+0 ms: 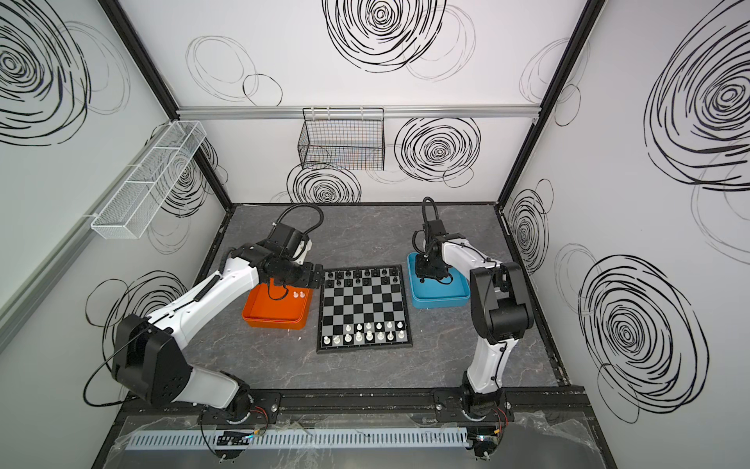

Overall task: Set up the chess pieces on the board
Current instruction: 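Raise left gripper back over orange tray while right gripper lowers into blue tray, then close right gripper on the last black pawn in blue tray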

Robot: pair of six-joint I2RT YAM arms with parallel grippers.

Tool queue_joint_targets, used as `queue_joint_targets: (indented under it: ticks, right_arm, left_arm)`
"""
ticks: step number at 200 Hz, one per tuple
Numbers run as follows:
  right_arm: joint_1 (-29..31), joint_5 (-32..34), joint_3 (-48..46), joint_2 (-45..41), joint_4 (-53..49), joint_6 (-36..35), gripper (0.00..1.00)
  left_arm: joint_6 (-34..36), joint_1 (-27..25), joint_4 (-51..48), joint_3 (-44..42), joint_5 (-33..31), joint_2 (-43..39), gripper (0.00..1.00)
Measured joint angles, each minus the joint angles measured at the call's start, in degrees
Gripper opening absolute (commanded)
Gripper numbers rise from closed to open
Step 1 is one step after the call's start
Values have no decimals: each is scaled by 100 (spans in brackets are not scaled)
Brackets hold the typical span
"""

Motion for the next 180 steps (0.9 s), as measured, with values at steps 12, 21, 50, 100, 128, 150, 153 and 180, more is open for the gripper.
queue_joint_targets:
  ticks: [12,21,50,100,128,150,153,180]
  right_arm:
    - [0,7,0,0,0,4,35]
    - [0,11,0,9,0,2,34]
    - [0,15,0,87,2,2,31]
    - [0,15,0,195,7,2,28]
    - [0,13,0,210,9,0,26]
    - [0,15,2,225,13,0,25]
    - [0,15,2,232,15,0,25]
    - [2,15,4,278,17,0,24]
  left_arm:
    - [2,2,4,0,17,0,96]
    - [2,4,4,0,24,0,96]
    - [0,9,7,-2,59,0,96]
    - [0,37,48,-44,98,0,96]
    - [0,63,57,-46,109,0,96]
    - [-2,85,96,-57,107,0,96]
    - [-2,85,103,-61,107,0,96]
    - [-2,131,138,-79,109,0,96]
